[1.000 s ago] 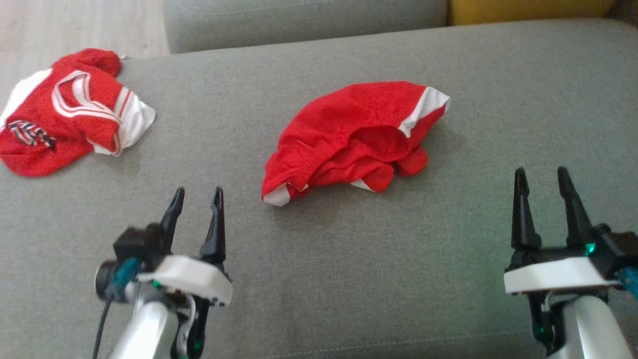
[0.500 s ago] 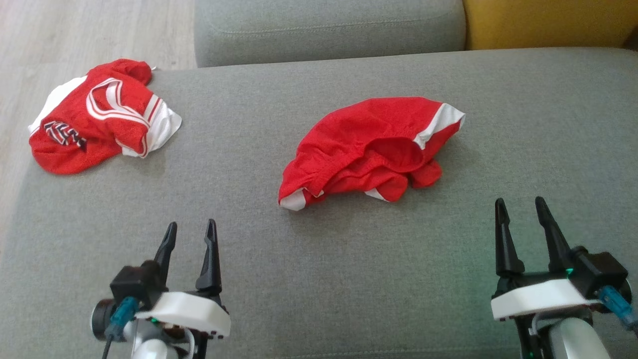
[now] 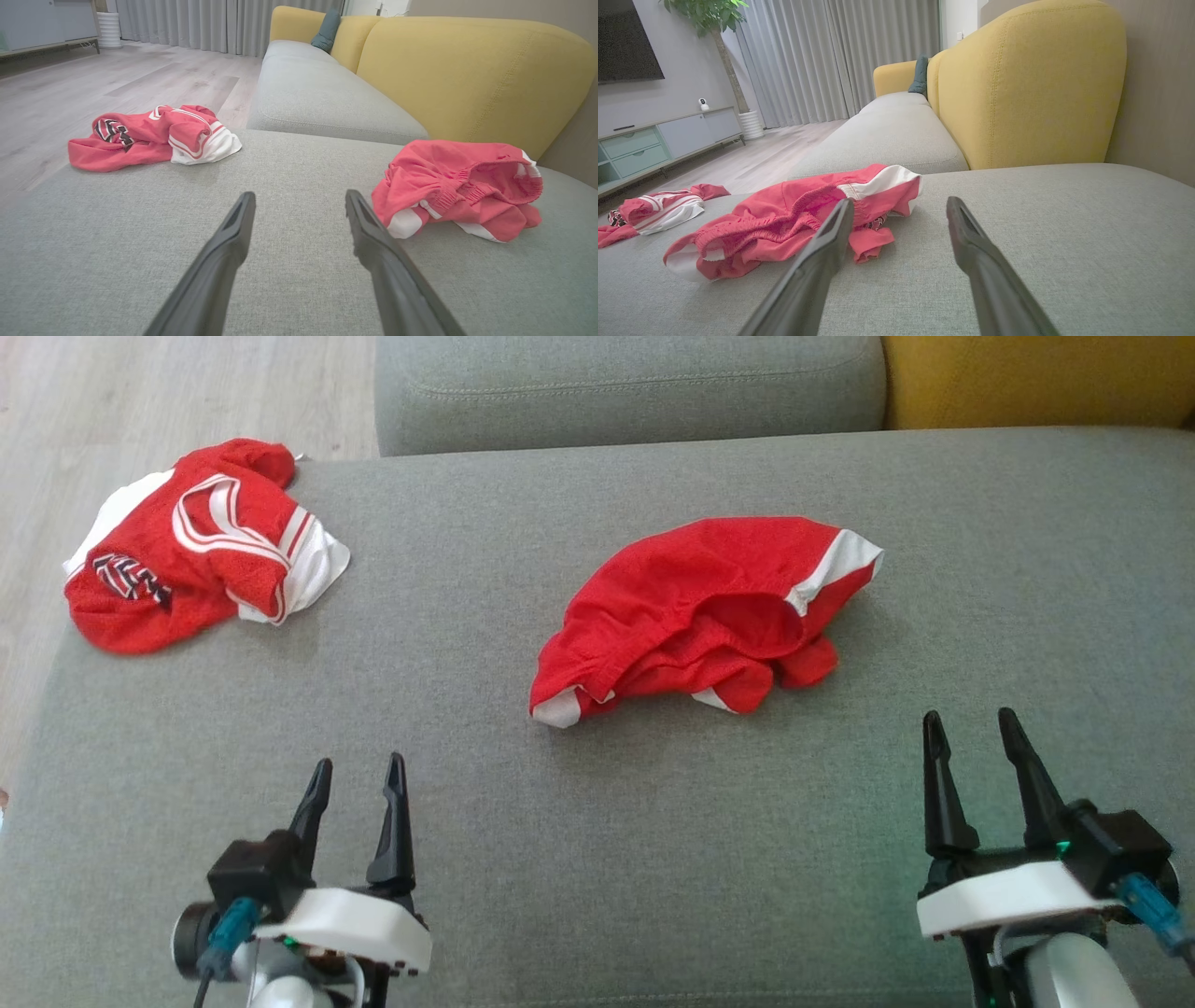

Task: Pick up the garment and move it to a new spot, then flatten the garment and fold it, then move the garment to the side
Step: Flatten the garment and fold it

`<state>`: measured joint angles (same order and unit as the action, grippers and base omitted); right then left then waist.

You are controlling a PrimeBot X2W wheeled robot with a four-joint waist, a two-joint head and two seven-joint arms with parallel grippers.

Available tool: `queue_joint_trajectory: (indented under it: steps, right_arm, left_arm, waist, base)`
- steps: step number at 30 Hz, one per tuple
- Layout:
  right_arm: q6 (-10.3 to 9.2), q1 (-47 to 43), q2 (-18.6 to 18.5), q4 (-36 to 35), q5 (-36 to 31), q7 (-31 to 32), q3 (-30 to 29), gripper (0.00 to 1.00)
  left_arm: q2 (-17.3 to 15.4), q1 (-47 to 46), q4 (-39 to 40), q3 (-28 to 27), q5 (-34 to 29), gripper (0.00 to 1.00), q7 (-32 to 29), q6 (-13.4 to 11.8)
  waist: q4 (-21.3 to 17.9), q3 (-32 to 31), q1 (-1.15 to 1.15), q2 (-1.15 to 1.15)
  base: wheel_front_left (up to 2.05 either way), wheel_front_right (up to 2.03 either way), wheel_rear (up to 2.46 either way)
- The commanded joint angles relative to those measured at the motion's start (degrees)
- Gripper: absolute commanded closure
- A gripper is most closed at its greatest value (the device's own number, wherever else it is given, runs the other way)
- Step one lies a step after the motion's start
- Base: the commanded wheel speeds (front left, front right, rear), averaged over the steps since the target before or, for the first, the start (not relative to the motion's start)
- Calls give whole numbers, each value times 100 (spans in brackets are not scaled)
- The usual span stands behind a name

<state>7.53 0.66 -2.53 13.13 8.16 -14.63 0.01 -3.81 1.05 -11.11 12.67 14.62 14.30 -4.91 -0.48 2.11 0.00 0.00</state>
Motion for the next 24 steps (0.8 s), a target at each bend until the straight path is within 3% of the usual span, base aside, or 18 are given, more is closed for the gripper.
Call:
queue_joint_trajectory:
  steps: [1, 18, 24]
  right_arm:
    - [-4, 184, -34, -160, 31, -37, 165, 0]
    - [-4, 192, -34, -198, 35, -37, 143, 0]
    - [-4, 268, -34, -218, 39, -37, 179, 0]
  left_arm:
    - [10, -166, 156, -210, -60, 0, 70, 38]
    - [73, -186, 110, -320, -160, 0, 70, 133]
    - [80, -463, 61, 21, -330, 0, 70, 364]
  waist:
    - [-4, -2, 0, 0]
    - [-33, 78, 0, 0]
    - [-145, 214, 0, 0]
  base:
    - [0, 0, 0]
    - [0, 0, 0]
    - [0, 0, 0]
